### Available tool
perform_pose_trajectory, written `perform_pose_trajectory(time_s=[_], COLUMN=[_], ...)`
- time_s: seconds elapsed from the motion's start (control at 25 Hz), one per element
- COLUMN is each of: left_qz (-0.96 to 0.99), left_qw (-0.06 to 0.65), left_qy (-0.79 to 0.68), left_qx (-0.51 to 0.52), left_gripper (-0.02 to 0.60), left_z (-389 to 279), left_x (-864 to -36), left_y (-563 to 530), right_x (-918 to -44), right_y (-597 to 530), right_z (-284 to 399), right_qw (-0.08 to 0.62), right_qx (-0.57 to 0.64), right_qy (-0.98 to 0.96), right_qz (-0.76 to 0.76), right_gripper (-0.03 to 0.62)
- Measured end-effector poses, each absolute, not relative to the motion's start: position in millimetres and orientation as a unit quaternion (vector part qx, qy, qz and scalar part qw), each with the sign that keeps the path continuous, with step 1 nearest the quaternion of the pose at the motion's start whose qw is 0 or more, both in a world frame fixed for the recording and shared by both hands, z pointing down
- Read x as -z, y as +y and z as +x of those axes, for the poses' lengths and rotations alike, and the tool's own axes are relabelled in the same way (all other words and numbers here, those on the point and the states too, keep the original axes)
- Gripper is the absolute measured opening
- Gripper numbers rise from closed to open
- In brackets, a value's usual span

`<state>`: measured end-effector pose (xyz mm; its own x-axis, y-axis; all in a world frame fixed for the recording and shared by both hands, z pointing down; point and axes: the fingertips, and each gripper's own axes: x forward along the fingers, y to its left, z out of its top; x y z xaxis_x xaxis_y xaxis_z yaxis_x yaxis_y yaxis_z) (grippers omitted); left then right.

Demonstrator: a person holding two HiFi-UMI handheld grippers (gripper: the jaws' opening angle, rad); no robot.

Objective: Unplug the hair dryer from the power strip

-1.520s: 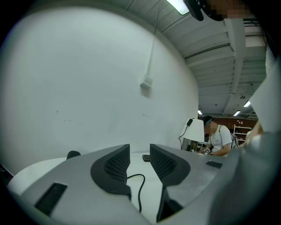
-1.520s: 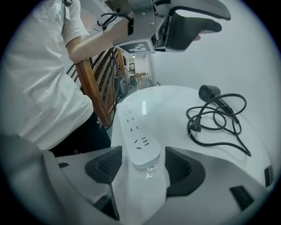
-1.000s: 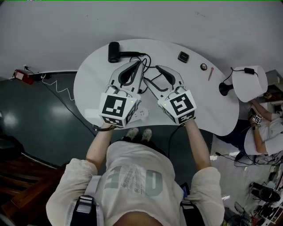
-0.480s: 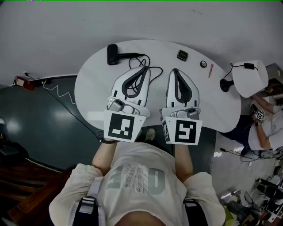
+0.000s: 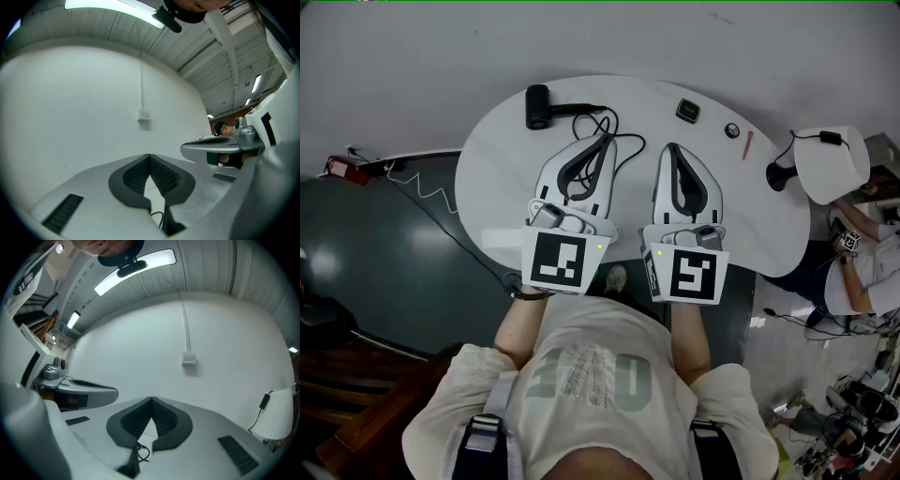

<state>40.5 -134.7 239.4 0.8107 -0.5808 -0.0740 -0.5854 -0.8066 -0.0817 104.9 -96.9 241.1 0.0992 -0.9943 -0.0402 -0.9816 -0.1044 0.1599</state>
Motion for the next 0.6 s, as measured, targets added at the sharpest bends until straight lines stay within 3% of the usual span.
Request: perform_pose_trajectory(time_s=[0.6], left_qz=[-0.946], left_qw=[0.039], left_qy=[0.322], left_qx=[-0.019], left_gripper=[0.005], left_z=[28.9], left_x=[-242.1], left_y=[-141.8], right_x=[-244.8], right_y=[-104.4], right_z=[98.3], right_qw=[0.062], right_qx=[0.072], right_qy=[-0.686], right_qz=[0.721], right_gripper=[0.003])
